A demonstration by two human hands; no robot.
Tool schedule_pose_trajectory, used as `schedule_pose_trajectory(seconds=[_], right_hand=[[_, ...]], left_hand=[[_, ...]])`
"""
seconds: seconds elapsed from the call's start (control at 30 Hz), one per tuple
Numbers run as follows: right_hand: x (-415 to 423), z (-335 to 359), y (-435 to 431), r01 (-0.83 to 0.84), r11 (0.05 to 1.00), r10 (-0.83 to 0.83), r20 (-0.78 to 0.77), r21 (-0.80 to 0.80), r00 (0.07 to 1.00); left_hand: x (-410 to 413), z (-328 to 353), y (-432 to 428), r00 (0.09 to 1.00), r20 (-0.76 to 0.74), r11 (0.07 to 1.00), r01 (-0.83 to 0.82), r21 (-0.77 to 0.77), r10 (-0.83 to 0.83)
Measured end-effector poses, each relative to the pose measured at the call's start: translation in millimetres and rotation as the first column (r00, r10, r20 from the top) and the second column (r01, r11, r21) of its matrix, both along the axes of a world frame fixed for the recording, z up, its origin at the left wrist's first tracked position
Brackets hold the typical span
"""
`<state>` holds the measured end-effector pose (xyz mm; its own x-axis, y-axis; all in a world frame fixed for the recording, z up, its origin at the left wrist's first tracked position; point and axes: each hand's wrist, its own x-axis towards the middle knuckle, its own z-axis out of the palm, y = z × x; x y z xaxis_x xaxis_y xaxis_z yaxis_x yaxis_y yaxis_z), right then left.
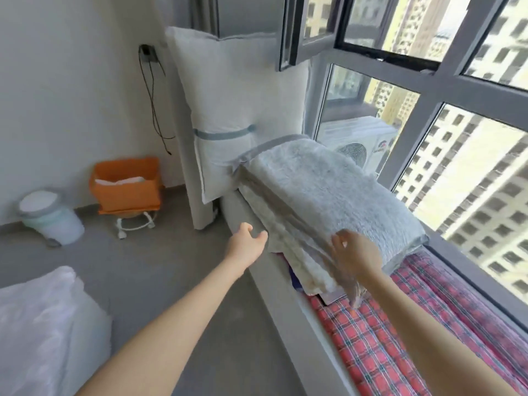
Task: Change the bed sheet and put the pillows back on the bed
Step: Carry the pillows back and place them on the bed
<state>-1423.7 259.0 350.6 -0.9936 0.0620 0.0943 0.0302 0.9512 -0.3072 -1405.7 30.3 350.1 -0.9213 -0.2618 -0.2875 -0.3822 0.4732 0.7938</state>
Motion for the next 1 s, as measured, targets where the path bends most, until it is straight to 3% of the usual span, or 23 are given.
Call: schedule_pose_trajectory(seconds=[0.2, 0.4, 0.67, 0.83, 0.9, 1.0], right_hand=[[-121.4, -18.6, 55.3, 0.115, 0.993, -0.115, 0.006, -0.018, 0.993], [-262.9, -50.6, 113.3, 0.158, 0.987, -0.162, 0.141, 0.042, 0.977], [-394.3, -91.6, 175.0, 0.231, 0.967, -0.255, 0.309, 0.111, 0.916], [-429.4, -108.4, 194.4, 0.278, 0.954, -0.205, 0.436, -0.111, 0.876], [-425.4, -107.3, 186.5, 0.275, 0.952, -0.202, 0.398, -0.133, 0.895], [-405.8, -93.2, 170.2, 0.248, 0.968, -0.234, 0.204, -0.045, 0.951]], left_hand=[[-106.1, -21.4, 41.9, 0.998, 0.067, 0.991, -0.015, 0.134, 0.006], [-214.8, -58.9, 85.5, 0.971, 0.174, 0.960, -0.198, 0.199, 0.164], [-304.9, -115.7, 119.2, 0.909, 0.286, 0.938, -0.337, 0.079, 0.303], [-329.4, -138.2, 130.5, 0.906, 0.220, 0.931, -0.363, -0.042, 0.363], [-334.4, -139.2, 133.0, 0.897, 0.214, 0.922, -0.377, -0.083, 0.386], [-336.8, -129.2, 136.3, 0.865, 0.244, 0.898, -0.432, -0.081, 0.438]])
